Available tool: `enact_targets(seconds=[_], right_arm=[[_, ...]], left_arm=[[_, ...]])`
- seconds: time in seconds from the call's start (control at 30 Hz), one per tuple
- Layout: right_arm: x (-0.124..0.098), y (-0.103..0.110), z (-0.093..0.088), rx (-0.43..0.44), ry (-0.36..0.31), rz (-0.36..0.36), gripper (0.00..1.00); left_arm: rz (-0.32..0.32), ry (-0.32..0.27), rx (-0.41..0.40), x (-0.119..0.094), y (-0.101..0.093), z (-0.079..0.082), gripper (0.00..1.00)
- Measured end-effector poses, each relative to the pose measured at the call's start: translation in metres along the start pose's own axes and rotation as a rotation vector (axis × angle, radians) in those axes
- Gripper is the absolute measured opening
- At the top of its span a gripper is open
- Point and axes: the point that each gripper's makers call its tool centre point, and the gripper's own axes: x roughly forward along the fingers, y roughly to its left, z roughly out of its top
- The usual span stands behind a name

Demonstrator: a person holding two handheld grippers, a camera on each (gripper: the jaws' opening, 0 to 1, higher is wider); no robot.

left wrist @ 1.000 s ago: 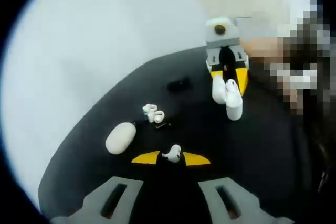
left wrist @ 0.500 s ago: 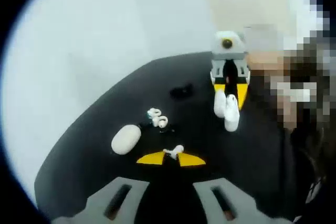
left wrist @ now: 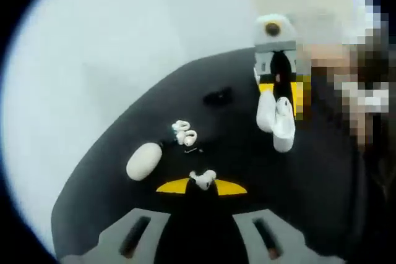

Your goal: Pick up three earphones and place each one into its charging case using tactile feedback, ensure that each earphone is properly inserted and securely positioned inside the case.

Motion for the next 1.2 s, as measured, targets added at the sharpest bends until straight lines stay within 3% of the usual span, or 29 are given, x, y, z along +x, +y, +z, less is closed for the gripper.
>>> enact_targets(seconds=[0.17, 0.33, 0.43, 0.57, 0.77, 1.0, 1.2], right_arm=[[0.0001, 0.0008, 0.0001, -0.002, -0.001, 0.001, 0.17], [-0.0003, 0.0009, 0.0001, -0.004, -0.001, 0.001, 0.17], [-0.0006, 0.0012, 0.0001, -0.005, -0.001, 0.001, 0.17], [-0.0008, 0.0013, 0.0003, -0.009, -0.001, 0.0, 0.17], [-0.0012, 0.0014, 0.0007, -0.012, -0.002, 0.001, 0.17], [-0.0016, 0.002, 0.0012, -0.014, -0.002, 0.002, 0.17], [-0.0017, 0.0025, 0.0015, -0.018, -0.003, 0.003, 0.17]], left_arm=[[-0.027, 0.032, 0.025, 0.0039, -0.0036, 0.0015, 0.0], [-0.017, 0.028, 0.099, 0.0006, -0.0003, 0.0056, 0.11], [-0.027, 0.048, 0.136, 0.0, 0.0013, 0.0041, 0.12], [-0.04, 0.061, 0.284, 0.001, 0.0027, 0.0073, 0.15], [-0.121, 0.102, 0.486, 0.0038, -0.0049, 0.0074, 0.11], [-0.11, 0.135, 0.498, 0.0065, -0.0062, 0.0083, 0.1], [-0.098, 0.112, 0.346, -0.0003, -0.0013, 0.0061, 0.06]])
